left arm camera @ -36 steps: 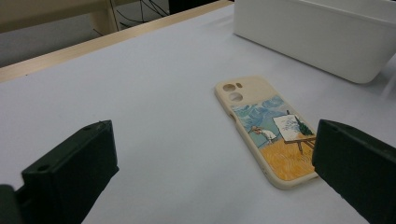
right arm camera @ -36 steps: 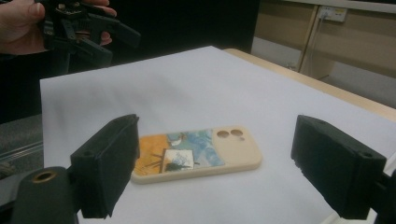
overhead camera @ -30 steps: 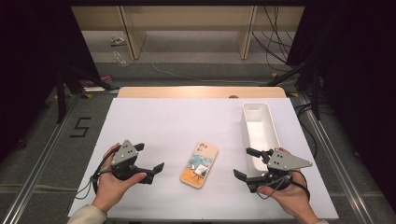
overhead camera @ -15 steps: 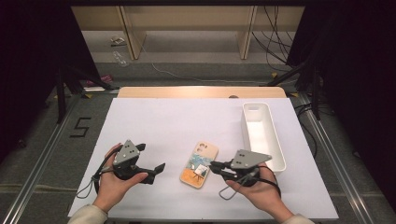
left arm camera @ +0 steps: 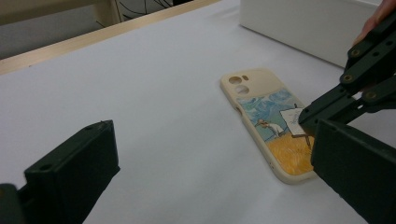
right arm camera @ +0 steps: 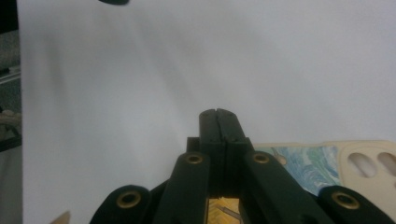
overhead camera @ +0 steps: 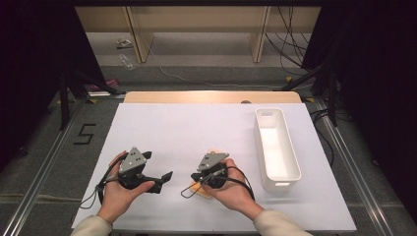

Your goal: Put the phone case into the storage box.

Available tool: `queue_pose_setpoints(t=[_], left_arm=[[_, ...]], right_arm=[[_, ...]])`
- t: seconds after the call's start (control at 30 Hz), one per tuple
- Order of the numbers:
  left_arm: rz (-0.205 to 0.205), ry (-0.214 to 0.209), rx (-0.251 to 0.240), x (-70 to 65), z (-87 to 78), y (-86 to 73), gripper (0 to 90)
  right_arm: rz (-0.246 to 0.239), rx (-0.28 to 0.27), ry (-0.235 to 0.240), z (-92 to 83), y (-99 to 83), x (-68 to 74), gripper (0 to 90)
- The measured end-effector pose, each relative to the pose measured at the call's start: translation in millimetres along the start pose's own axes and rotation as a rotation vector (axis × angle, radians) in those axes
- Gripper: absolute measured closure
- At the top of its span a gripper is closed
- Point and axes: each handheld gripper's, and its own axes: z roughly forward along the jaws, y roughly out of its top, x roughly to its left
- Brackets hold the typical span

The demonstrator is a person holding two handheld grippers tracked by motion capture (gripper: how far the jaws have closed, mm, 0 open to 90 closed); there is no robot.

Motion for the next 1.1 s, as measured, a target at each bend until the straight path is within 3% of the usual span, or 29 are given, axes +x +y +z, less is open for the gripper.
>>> queue_pose_setpoints(t=[0.5, 0.73, 1.1], left_arm=[[0.009, 0.017, 0.014, 1.9, -0.7, -1.1, 0.5], [0.012, 0.031, 0.022, 2.6, -0.7, -1.4, 0.7], [0.010, 0.034, 0.035, 2.8, 0.2, -2.5, 0.9]], right_arm=[[0.037, 0.108, 0.019, 40.5, 6.4, -2.4, 90.0], [0.046, 0.144, 0.023, 47.8, 3.9, -3.3, 90.0], [0.028, 0.218, 0.018, 44.2, 7.7, -1.2, 90.0]])
